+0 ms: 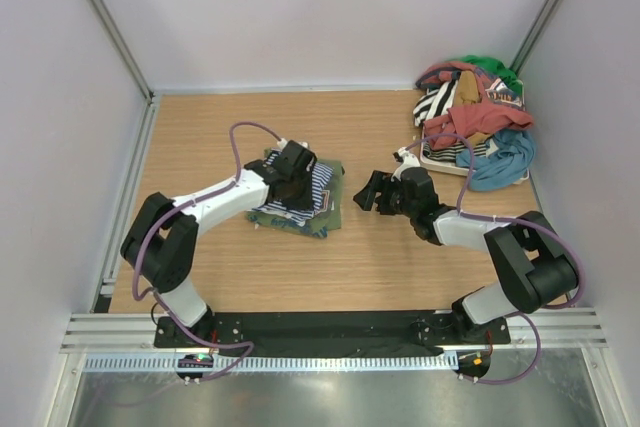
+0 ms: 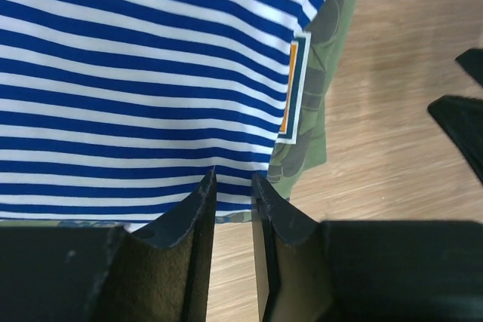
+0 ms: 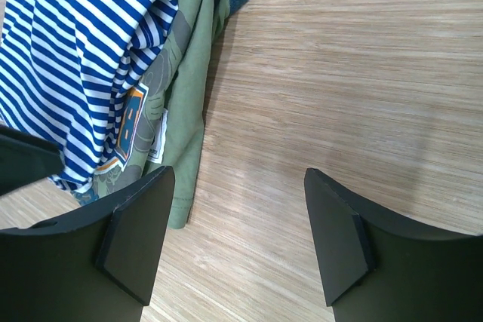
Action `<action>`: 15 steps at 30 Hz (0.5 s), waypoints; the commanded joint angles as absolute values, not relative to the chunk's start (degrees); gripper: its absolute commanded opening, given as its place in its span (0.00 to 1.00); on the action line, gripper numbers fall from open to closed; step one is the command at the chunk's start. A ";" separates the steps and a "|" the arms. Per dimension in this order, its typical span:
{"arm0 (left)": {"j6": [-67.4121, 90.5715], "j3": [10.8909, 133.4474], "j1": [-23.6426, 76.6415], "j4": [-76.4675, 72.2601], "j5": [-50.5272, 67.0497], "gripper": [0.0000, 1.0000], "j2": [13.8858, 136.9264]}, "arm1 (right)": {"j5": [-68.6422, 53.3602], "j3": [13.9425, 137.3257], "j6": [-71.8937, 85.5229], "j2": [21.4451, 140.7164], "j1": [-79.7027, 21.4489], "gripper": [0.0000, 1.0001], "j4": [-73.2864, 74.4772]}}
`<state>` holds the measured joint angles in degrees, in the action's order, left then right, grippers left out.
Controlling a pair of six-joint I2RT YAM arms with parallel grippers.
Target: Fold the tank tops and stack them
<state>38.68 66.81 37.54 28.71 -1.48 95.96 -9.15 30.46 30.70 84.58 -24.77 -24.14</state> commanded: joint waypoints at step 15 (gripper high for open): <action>41.13 66.61 49.56 30.93 -21.26 0.68 90.43 | -6.69 31.38 30.59 82.80 -24.87 0.77 -25.84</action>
